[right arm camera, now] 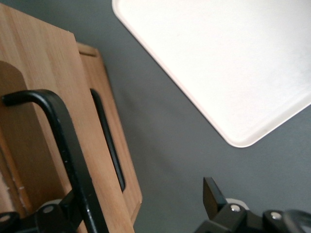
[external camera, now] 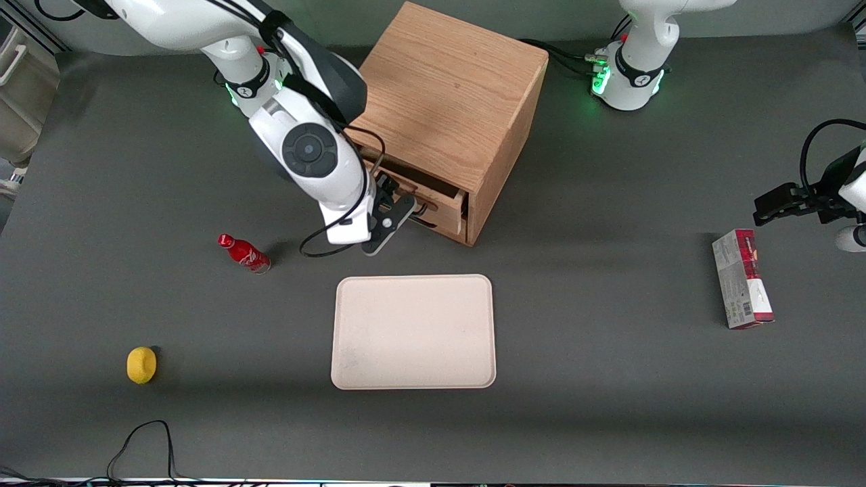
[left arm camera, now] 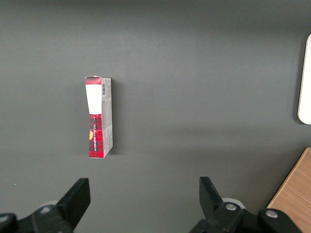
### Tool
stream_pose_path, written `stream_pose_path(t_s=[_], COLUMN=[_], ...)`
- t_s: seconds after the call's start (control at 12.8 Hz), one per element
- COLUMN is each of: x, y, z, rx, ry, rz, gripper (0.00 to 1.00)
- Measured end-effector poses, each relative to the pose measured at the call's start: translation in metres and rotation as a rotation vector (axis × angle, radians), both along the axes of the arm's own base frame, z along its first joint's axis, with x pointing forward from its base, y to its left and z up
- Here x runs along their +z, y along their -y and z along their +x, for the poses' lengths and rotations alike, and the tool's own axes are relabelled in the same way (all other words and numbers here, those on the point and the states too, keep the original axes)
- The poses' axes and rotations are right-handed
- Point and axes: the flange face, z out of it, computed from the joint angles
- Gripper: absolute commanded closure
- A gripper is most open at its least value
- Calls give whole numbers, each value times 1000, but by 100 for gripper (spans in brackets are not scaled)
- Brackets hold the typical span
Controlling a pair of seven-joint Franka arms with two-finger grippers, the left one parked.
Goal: Open upper drawer
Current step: 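Pull the upper drawer outward from the cabinet with the right gripper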
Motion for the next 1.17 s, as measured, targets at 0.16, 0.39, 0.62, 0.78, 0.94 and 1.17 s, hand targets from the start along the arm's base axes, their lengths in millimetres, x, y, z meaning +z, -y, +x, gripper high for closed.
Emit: stream_pose_path(t_s=[0.16, 0.39, 0.62, 0.78, 0.94, 1.17], x=[-1, -4, -5, -1, 6, 8], y=[19, 52, 73, 82, 89, 105], z=[27, 69, 93, 100, 107, 117], rx=[-17, -53, -88, -104, -115, -104], ry=[11, 33, 51, 64, 84, 107], rz=[18, 35, 40, 38, 35, 19], gripper=[0, 0, 0, 0, 0, 0])
